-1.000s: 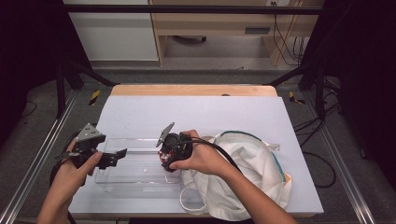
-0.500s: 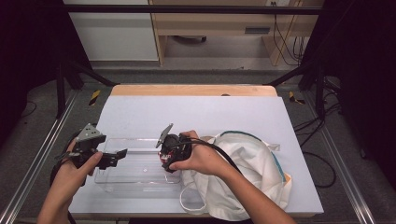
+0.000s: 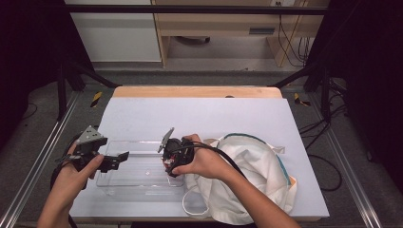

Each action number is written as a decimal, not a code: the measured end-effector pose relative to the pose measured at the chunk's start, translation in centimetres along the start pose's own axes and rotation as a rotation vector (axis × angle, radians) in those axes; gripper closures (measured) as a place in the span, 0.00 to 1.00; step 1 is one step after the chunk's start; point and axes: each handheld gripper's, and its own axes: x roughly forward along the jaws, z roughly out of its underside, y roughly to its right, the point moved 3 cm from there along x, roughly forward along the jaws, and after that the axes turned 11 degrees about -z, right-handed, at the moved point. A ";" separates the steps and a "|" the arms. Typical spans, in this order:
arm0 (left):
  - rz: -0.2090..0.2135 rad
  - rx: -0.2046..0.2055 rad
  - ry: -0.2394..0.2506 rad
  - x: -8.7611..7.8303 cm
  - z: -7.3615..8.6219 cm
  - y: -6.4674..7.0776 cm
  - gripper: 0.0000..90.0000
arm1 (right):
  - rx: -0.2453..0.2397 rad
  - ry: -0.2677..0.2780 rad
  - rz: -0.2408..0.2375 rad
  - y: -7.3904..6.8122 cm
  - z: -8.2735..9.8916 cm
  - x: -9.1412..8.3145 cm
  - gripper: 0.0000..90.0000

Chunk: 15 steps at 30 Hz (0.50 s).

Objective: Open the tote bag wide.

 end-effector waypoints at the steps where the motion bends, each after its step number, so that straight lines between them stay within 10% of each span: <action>1: 0.000 0.000 0.000 0.0 0.0 0.0 0.04 | -0.004 -0.002 0.001 0.0 0.0 0.0 0.26; 15: 0.000 -0.005 0.002 -0.1 0.0 -0.1 0.04 | 0.011 -0.017 -0.002 0.0 0.1 0.6 0.26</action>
